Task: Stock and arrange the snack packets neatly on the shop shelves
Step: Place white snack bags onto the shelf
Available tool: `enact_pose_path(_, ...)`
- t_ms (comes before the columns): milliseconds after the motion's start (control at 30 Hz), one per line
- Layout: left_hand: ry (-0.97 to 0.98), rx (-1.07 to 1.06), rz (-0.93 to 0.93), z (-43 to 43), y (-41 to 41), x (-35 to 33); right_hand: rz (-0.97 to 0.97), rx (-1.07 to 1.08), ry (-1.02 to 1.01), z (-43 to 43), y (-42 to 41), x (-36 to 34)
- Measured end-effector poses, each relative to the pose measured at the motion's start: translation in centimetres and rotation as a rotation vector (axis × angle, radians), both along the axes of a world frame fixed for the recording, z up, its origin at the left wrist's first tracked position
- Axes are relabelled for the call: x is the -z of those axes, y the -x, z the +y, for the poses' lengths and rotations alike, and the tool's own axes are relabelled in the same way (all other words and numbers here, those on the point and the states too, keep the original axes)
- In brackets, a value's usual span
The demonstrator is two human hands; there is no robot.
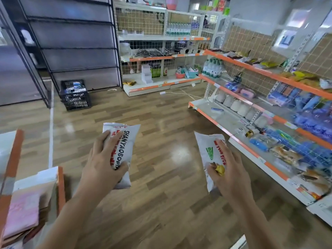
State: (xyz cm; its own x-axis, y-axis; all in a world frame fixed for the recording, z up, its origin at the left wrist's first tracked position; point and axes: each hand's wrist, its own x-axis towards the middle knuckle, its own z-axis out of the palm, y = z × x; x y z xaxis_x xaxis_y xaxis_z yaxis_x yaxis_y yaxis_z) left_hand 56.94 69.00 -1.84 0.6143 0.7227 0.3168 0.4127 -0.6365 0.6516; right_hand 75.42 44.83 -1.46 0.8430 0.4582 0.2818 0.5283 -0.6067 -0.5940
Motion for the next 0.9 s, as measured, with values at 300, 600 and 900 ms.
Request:
enact_pose_path(300, -0.095, 0.097, -0.047, 9.8, -10.2, -1.3, 0.009, 0.054, -0.084, 8.6, -8.7, -1.2)
enact_pose_path(600, -0.083, 0.251, -0.083, 16.2, -21.9, -0.3, -0.01, 0.141, -0.108, 13.5, -17.2, -0.8)
enact_pose_path(900, -0.057, 0.43, -0.122, 25.0, -36.7, -1.6, -0.021, 0.338, -0.118, 21.1, -27.6, -1.3)
